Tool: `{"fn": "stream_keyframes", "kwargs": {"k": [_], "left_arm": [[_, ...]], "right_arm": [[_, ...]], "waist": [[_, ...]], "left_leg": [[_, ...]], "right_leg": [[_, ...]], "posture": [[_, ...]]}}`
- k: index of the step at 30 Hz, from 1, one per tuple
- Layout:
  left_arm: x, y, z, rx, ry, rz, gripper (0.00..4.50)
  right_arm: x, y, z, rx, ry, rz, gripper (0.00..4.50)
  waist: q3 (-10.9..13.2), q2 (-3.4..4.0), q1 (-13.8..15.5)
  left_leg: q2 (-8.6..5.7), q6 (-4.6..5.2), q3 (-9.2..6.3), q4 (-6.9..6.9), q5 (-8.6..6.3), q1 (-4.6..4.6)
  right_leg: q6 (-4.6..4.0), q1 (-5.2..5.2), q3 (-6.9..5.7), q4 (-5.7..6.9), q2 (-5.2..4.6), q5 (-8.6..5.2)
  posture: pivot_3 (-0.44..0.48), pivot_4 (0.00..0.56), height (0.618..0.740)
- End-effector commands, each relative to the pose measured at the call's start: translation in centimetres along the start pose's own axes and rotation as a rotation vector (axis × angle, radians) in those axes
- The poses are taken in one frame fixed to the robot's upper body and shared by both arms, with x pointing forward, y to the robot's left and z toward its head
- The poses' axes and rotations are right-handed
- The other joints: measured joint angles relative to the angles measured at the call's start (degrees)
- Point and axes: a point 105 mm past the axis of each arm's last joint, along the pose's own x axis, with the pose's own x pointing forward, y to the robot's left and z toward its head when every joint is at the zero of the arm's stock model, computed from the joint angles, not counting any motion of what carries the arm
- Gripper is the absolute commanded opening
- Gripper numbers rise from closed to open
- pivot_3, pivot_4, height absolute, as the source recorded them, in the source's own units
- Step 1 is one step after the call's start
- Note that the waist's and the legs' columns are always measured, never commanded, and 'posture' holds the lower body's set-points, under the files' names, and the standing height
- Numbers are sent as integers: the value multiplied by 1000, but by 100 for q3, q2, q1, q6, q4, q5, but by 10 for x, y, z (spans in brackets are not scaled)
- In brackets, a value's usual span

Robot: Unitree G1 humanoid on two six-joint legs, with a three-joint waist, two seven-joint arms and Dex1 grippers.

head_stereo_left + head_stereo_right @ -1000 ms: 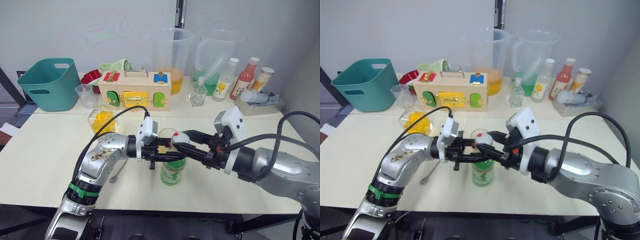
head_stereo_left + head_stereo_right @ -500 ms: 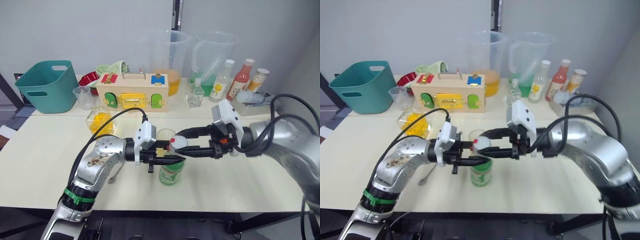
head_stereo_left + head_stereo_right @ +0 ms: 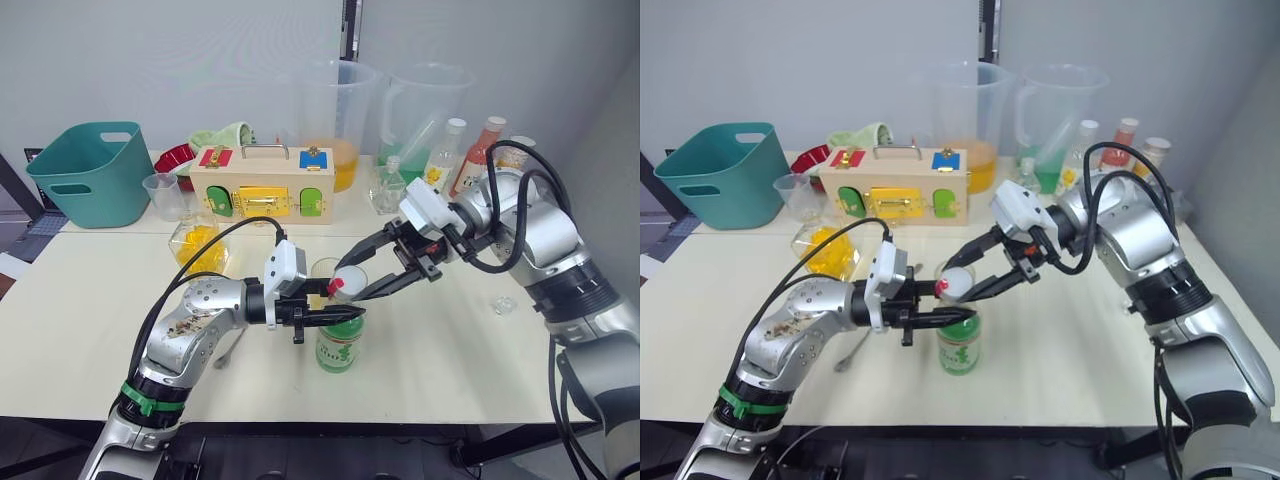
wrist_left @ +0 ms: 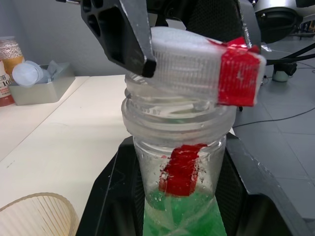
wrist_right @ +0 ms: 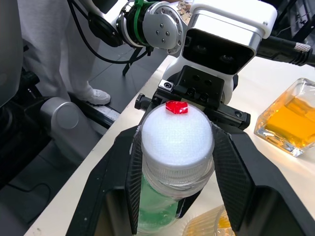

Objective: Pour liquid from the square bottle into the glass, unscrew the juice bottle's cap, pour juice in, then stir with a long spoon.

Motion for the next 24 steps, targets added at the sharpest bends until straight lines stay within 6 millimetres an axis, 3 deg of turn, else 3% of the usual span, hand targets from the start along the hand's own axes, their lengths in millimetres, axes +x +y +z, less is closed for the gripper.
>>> {"fn": "stream_keyframes", "kwargs": {"k": [1, 6, 10, 14, 18, 22, 24], "left_arm": [[4, -6, -4, 2, 26, -17, 1472], [7, -7, -2, -4, 20, -26, 1472], [8, -5, -2, -6, 15, -26, 1472], [9, -5, -2, -15, 7, -31, 1472], [11, -5, -2, -15, 3, -42, 1472], [13, -5, -1, -16, -3, -51, 1472], [14, -5, 0, -16, -5, -52, 1472]], "right_arm": [[-6, 6, 12, 9, -10, 45, 1593], [-26, 14, 42, 58, -80, 14, 1591], [-53, -5, 47, 109, -124, -240, 1591], [-94, -16, 25, 179, -87, -585, 1591], [-138, -21, -21, 301, 28, -984, 1591], [-159, -11, -67, 443, 127, -1222, 1591], [-162, -7, -78, 467, 156, -1267, 1591]], "waist": [[0, 0, 6], [0, 0, 41], [0, 0, 79], [0, -1, 144], [0, -1, 131], [0, 0, 116], [0, 0, 112]], "left_leg": [[-1, 0, 0, 0, 0, 0], [-3, 0, 0, 1, 0, -30], [-6, -2, 1, 7, 1, -61], [-13, -5, 1, 12, 3, -85], [-22, -4, 9, 10, 3, -86], [-22, -5, 15, 10, 5, -86], [-23, -5, 16, 11, 5, -86]], "right_leg": [[0, -1, 0, 0, -2, 0], [0, -29, 1, 0, -5, 0], [-1, -64, 2, 9, -8, 1], [-1, -89, 1, 28, -15, 1], [0, -92, 3, 30, -23, 1], [0, -94, 6, 32, -22, 1], [0, -92, 6, 34, -22, 1]], "posture": [[0, 150, 740], [0, 150, 740], [0, 150, 740], [0, 150, 740], [0, 150, 740], [0, 150, 740], [0, 150, 740]]}}
